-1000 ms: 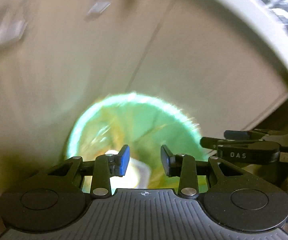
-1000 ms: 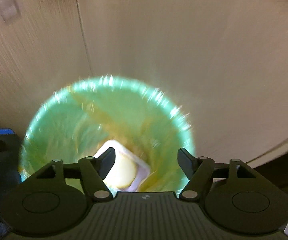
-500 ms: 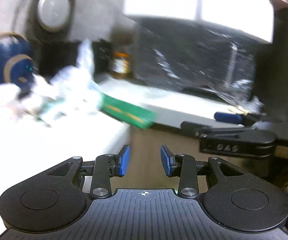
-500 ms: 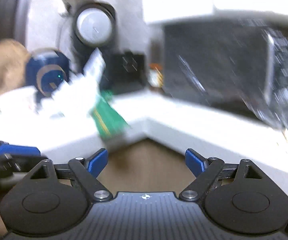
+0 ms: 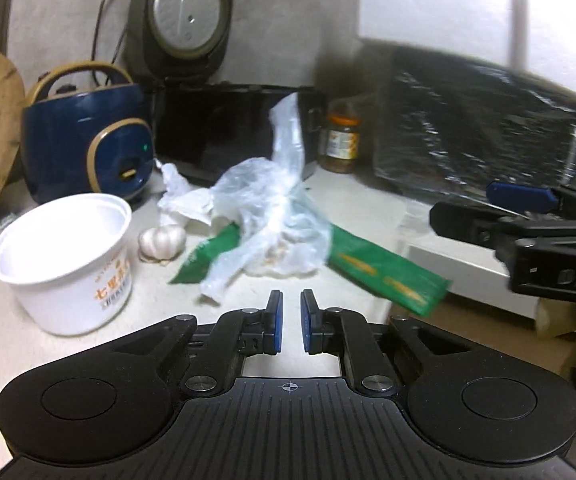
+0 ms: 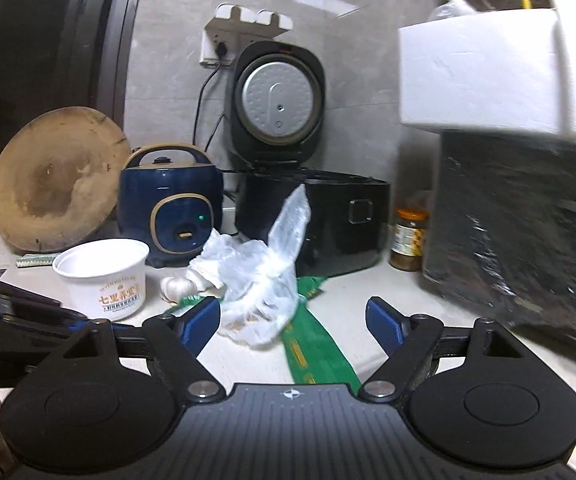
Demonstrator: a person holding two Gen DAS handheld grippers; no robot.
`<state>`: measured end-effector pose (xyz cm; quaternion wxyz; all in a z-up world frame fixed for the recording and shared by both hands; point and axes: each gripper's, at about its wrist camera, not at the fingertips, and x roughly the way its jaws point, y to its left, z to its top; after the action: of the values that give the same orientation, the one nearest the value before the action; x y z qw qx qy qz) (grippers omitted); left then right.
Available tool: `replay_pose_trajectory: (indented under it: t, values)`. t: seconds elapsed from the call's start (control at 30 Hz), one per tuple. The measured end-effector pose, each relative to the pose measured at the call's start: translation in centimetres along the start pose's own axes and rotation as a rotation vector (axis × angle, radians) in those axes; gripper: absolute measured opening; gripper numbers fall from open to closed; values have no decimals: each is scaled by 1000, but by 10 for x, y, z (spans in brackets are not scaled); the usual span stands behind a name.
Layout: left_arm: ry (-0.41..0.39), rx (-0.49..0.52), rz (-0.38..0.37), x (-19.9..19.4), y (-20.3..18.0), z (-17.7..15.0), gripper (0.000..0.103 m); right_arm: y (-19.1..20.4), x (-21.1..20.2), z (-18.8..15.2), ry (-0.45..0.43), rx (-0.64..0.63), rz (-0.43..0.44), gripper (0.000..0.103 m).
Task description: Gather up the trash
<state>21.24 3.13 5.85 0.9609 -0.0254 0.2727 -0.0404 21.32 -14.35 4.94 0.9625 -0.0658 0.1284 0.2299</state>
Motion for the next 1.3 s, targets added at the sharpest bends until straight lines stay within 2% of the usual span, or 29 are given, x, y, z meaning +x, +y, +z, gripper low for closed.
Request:
replay_pose_trajectory:
  t: [0.07,0.1,0.17,0.23,0.33,0.37,0.4,0.5,0.57,0.6,0.63,0.73,0.87,0.93,0.97,1.03,1.13,1.3]
  values:
    - [-2,-4,1,14,11,2,12,2,12,6,19,-6,17,81]
    - [1,-16,-25,23,19,2,13,2,21,9,33,-6,27,81]
    - [18,-80,-99,36,37,0,14,4,44,14,82,2,62,81]
    - [39,-185,-189,43,55,-4,19,6,71,17,137,31,97,81]
    - [21,-292,-324,44,72,-8,20,9,121,19,211,95,135,82]
    - [9,-304,-324,43,73,-8,20,10,140,18,238,125,136,82]
    - [-5,-302,-293,42,74,-9,20,12,157,18,262,147,135,82]
    - [-41,-276,-161,38,75,-9,20,20,203,13,299,139,89,82]
    - [-66,-295,-129,34,79,-9,20,24,225,8,321,115,58,67]
    - [-79,-305,-117,31,81,-9,20,24,231,6,348,123,82,38]
    - [-94,-314,-99,29,83,-9,20,22,234,4,383,147,127,31]
    - [-110,-316,-74,28,85,-7,20,22,219,-1,412,218,274,27]
    - [-88,-255,-81,28,74,-7,20,21,190,-10,460,333,483,26]
    - [-84,-208,-75,33,68,-6,20,19,181,-15,471,370,537,29]
    - [-80,-186,-74,34,64,-6,20,18,178,-17,472,373,529,30]
    - [-59,-147,-73,37,58,-7,20,15,175,-21,460,361,500,40]
    - [-28,-131,-86,42,55,-11,20,4,170,-22,427,372,447,50]
    - [-26,-131,-92,43,55,-12,20,-7,164,-12,319,394,361,49]
